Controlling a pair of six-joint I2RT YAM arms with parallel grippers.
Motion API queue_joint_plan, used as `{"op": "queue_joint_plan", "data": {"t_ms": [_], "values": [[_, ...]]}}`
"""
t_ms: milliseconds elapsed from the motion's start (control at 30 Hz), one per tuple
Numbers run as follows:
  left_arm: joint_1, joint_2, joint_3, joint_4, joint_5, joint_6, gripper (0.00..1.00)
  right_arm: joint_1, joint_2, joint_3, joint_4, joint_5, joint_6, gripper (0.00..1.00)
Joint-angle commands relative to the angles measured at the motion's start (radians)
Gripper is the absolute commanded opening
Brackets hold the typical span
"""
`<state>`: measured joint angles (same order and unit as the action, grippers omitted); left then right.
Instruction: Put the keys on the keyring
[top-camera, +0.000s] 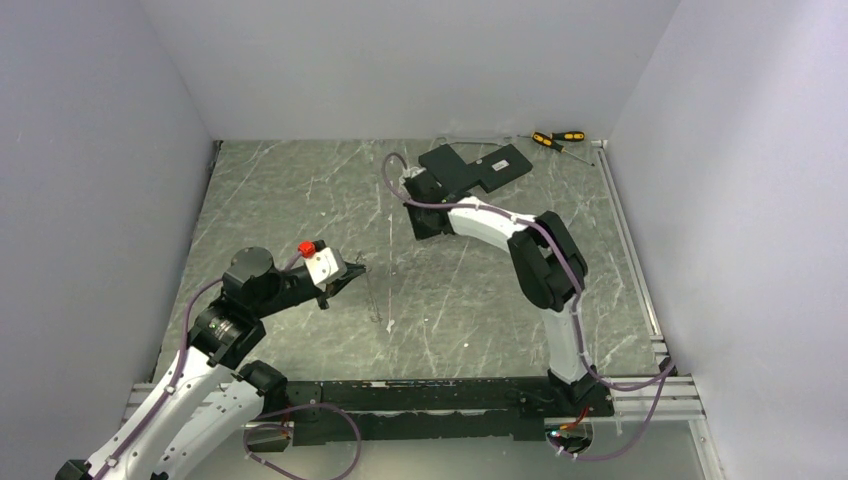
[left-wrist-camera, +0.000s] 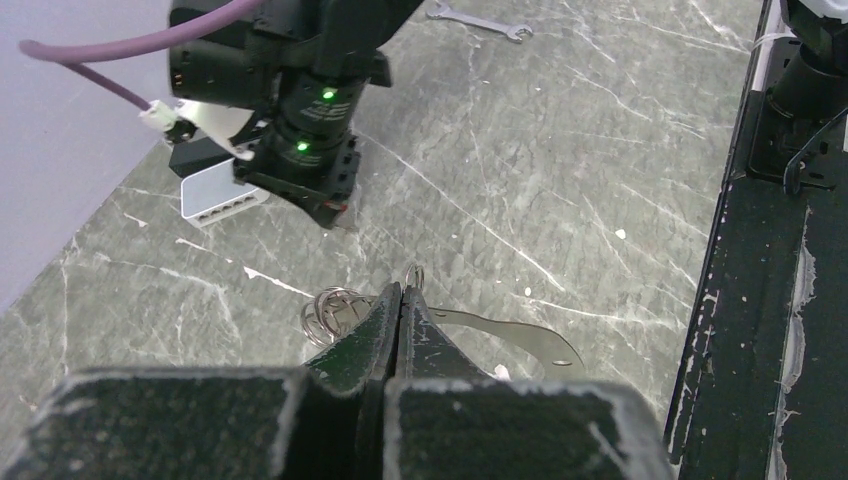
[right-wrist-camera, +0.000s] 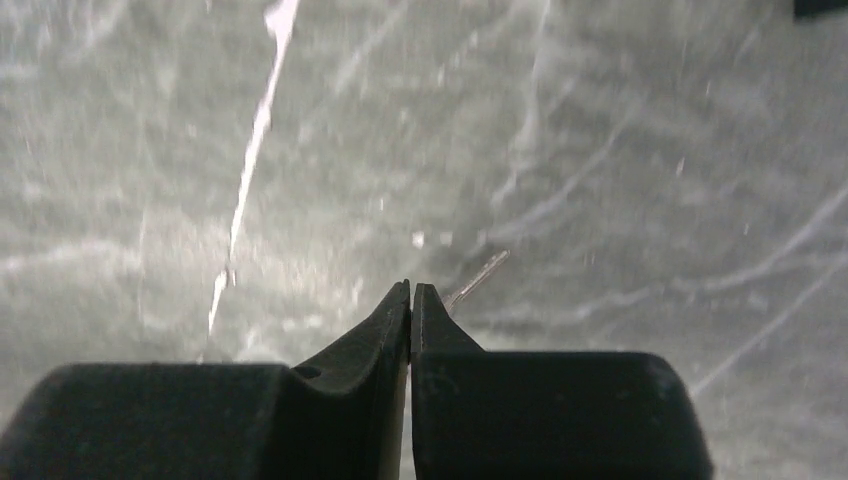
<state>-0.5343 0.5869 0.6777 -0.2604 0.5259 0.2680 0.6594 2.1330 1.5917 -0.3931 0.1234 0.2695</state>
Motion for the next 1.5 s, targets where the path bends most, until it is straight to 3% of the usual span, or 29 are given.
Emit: {"op": "queue_joint_plan", "data": {"t_ms": [0, 233, 800, 1167, 1333, 1467], "values": [[-0.001, 0.002, 0.005, 0.04, 0.028, 0.017, 0.0, 0.013, -0.124, -0.156, 0.095, -0.042, 0.06, 0.1], [-0.001, 0.0, 0.005, 0.036, 0.021, 0.017, 0.0, 0.036, -0.164, -0.282, 0.125, -0.077, 0.068, 0.21], [-0.001, -0.011, 0.005, 0.031, 0.019, 0.019, 0.0, 0.052, -0.31, -0.35, 0.09, -0.024, 0.004, 0.39], [-0.001, -0.006, 0.006, 0.03, 0.021, 0.019, 0.0, 0.051, -0.383, -0.475, 0.054, 0.043, 0.089, 0.56], [-0.001, -0.006, 0.01, 0.027, 0.024, 0.019, 0.0, 0.049, -0.355, -0.434, 0.034, 0.007, 0.229, 0.56], [-0.001, -0.014, 0.005, 0.029, 0.019, 0.02, 0.0, 0.049, -0.331, -0.42, 0.046, 0.021, 0.193, 0.57]]}}
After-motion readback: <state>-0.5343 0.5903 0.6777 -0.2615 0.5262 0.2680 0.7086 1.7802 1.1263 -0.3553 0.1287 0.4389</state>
